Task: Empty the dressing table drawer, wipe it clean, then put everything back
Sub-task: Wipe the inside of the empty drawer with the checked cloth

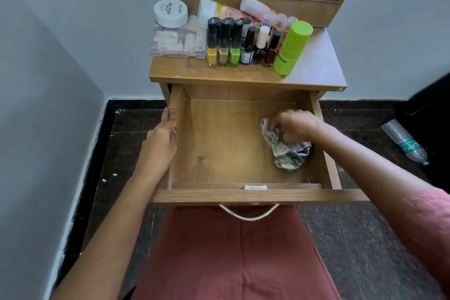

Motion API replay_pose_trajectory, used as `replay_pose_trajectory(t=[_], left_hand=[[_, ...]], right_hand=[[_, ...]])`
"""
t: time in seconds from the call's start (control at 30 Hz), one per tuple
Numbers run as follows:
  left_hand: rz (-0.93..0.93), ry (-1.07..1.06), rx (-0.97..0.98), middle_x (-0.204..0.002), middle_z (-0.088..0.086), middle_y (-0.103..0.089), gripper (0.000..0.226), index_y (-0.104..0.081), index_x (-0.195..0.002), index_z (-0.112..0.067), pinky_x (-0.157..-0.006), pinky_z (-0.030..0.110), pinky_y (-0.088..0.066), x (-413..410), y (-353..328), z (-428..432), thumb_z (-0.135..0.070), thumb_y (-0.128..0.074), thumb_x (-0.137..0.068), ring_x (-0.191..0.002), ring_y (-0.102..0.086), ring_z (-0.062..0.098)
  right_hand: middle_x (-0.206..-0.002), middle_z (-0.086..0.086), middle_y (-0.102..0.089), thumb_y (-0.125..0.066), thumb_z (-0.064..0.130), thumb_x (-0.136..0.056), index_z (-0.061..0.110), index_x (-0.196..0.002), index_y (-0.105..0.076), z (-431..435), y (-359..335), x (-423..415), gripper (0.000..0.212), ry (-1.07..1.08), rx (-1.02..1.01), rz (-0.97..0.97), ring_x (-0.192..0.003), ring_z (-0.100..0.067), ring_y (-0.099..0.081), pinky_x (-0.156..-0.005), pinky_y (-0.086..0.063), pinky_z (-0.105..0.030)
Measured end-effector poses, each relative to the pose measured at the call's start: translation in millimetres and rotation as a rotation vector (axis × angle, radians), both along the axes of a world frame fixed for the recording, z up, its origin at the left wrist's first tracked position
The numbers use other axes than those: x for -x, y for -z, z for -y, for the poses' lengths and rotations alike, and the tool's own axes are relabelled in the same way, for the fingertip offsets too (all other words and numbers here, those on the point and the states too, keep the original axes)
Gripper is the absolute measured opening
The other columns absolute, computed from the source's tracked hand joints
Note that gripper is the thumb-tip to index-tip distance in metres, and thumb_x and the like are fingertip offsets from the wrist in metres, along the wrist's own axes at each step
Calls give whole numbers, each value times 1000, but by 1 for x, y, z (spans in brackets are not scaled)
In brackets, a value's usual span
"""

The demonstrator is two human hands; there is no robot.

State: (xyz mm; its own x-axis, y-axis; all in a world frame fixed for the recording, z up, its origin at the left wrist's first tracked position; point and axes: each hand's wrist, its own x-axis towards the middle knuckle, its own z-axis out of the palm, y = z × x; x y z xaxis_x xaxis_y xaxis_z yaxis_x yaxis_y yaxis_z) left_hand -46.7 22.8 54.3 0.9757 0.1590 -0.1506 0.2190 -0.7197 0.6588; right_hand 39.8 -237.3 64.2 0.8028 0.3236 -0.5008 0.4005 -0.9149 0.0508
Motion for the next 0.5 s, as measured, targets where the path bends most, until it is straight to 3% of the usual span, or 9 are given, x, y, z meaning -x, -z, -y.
replay_pose_trajectory(t=[0.13,0.3,0.37,0.5], left_hand=[[-1,-10,22,-154,-2,-17,47,-29,-142,-15,-109,39,-32,1,-1,0,-2,-34,-96,-135,-34,22],[8,-11,17,-153,-3,-17,47,-30,-141,-14,-109,38,-31,0,0,0,-3,-34,-96,-136,-33,21],[7,-8,15,-153,-3,-16,47,-29,-141,-14,-109,37,-30,1,1,-1,-3,-34,-96,-136,-32,21],[3,-8,18,-154,-2,-16,47,-28,-142,-15,-110,37,-29,2,1,-1,-4,-34,-97,-137,-30,21]], right_hand=[[-117,-12,-57,-54,29,-88,17,-118,-52,2,4,6,33,60,80,100,-102,-36,-60,-79,-50,-39],[-128,-15,-45,-52,53,-85,10,-133,-34,-3,9,39,67,112,147,31,-111,-34,-55,-83,-48,-39],[-130,-15,-43,-51,53,-85,9,-134,-31,-6,15,54,69,141,171,37,-112,-32,-54,-84,-48,-37],[-126,-17,-41,-52,39,-88,6,-126,-35,-7,20,67,53,293,69,-16,-111,-36,-54,-85,-46,-39]])
